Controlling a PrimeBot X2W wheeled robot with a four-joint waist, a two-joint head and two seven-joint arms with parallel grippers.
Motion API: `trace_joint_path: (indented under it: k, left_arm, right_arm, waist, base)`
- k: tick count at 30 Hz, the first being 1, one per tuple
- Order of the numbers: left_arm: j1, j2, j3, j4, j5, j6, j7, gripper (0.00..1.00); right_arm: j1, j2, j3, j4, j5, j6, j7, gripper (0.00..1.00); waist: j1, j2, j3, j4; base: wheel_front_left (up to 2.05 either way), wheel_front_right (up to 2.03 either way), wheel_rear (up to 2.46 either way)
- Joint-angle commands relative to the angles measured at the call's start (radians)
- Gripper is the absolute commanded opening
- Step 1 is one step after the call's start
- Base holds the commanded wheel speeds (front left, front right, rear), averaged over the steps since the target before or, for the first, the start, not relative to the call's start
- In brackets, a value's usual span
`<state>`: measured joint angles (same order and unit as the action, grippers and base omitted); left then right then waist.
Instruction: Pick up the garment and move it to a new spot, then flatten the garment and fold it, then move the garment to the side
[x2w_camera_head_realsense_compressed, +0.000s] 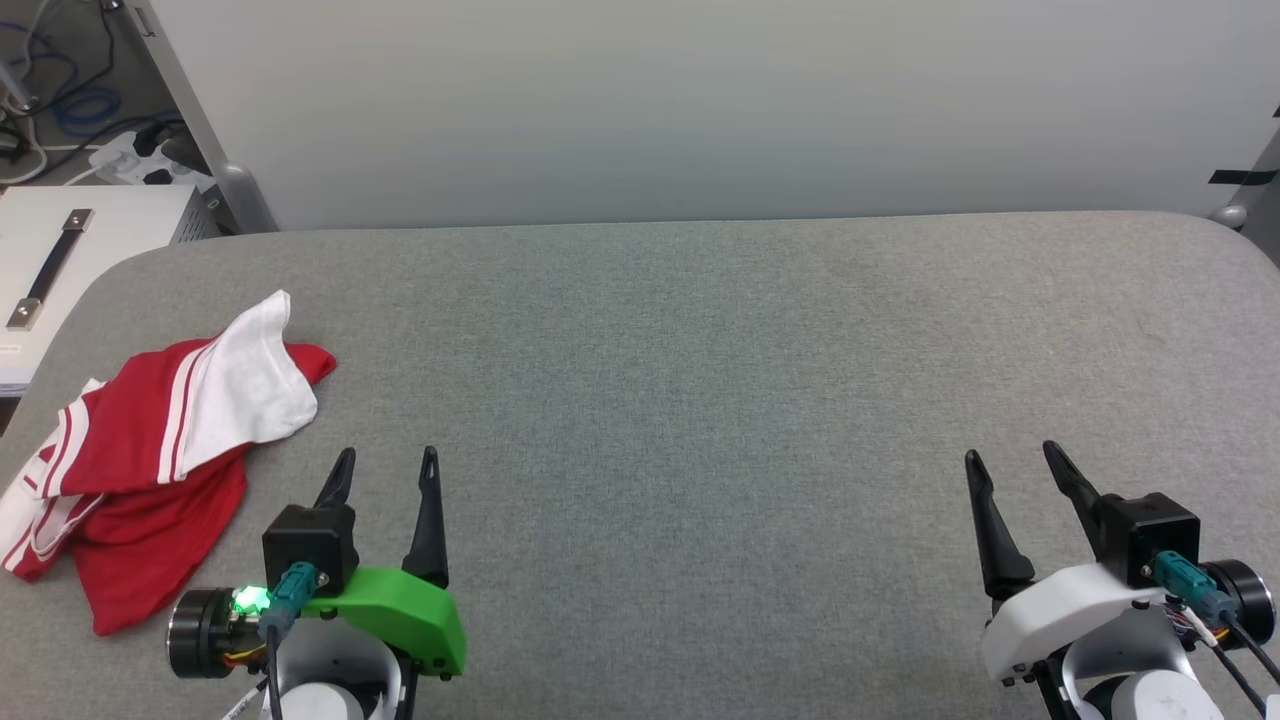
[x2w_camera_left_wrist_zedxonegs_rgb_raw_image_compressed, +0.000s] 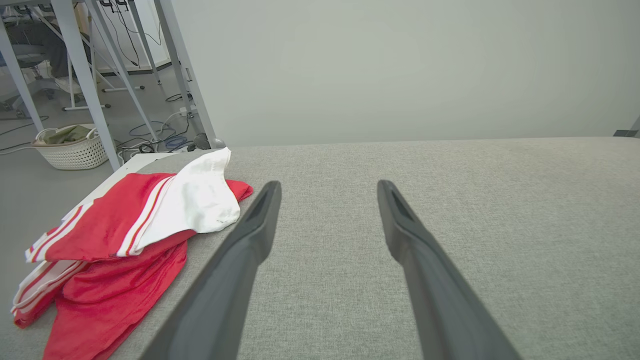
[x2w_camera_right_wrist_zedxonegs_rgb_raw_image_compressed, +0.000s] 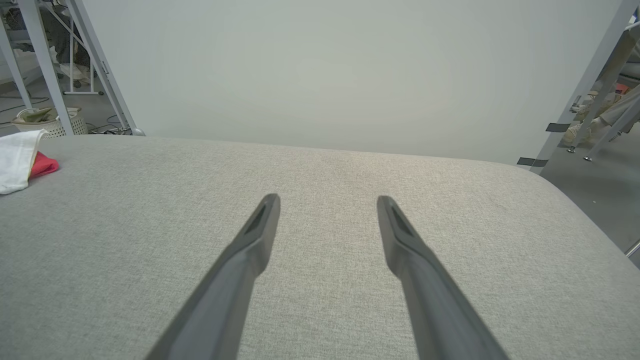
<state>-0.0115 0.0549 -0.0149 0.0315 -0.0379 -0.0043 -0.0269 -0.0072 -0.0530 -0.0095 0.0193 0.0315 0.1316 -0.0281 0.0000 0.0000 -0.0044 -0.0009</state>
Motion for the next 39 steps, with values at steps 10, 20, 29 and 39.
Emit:
trace_joint_path:
  k: [10, 20, 29, 39]
  left_arm:
    - [0.004, -0.001, -0.010, 0.027, -0.032, -0.003, -0.028, 1.00]
    - [0.008, -0.002, -0.018, 0.038, -0.055, -0.008, -0.049, 1.00]
    - [0.011, -0.002, -0.022, 0.031, -0.074, -0.012, -0.068, 1.00]
    - [0.016, -0.002, -0.037, 0.055, -0.099, -0.015, -0.093, 1.00]
  right_arm:
    - [0.011, 0.001, 0.001, -0.002, 0.024, 0.000, -0.030, 1.00]
    - [0.018, 0.001, 0.000, -0.007, 0.038, 0.000, -0.050, 1.00]
    - [0.022, 0.001, 0.005, -0.026, 0.057, 0.000, -0.069, 1.00]
    - [0.031, 0.001, 0.016, -0.014, 0.066, -0.001, -0.093, 1.00]
  waist:
    - [0.0000, 0.0000, -0.004, 0.000]
    - [0.0000, 0.0000, -0.010, 0.001]
    - [0.0000, 0.0000, -0.012, 0.002]
    - [0.0000, 0.0000, -0.012, 0.003]
  base:
    - [0.00, 0.00, 0.00]
    - [0.00, 0.00, 0.00]
    - [0.00, 0.00, 0.00]
    - [0.00, 0.00, 0.00]
